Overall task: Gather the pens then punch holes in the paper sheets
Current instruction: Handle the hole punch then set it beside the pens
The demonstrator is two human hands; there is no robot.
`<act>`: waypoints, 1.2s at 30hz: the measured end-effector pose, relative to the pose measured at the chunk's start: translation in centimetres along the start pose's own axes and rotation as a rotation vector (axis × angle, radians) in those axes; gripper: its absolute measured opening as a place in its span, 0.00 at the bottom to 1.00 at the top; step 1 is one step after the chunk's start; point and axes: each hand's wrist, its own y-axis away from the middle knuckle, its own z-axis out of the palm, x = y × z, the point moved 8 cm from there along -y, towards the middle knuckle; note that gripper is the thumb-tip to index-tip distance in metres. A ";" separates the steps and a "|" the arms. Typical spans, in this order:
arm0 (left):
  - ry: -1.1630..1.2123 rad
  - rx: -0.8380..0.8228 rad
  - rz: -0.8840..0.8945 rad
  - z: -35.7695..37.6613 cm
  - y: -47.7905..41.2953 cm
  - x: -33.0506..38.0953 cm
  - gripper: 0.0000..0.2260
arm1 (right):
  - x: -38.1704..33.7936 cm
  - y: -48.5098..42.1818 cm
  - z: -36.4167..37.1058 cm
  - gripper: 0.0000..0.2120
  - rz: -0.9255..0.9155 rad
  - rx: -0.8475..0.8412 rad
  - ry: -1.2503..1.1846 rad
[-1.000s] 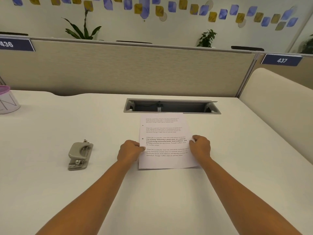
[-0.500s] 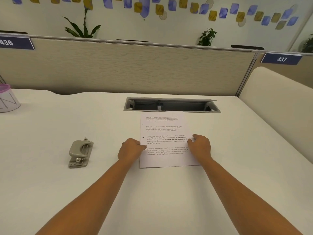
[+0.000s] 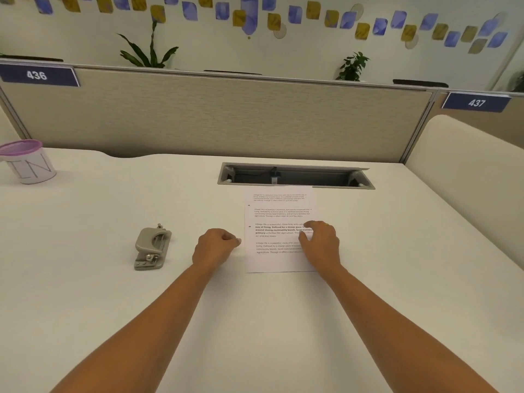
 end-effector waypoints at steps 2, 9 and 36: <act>0.016 0.035 0.019 -1.6 0.3 -0.4 0.06 | -2.3 1.1 1.3 0.15 -0.083 -0.016 -0.037; -0.159 0.336 0.131 -10.0 1.8 -1.8 0.07 | -10.2 6.2 7.5 0.14 -0.399 -0.259 -0.072; 0.546 0.095 -0.257 -14.9 -2.5 -9.8 0.05 | -14.0 9.0 12.7 0.17 -0.497 -0.322 0.015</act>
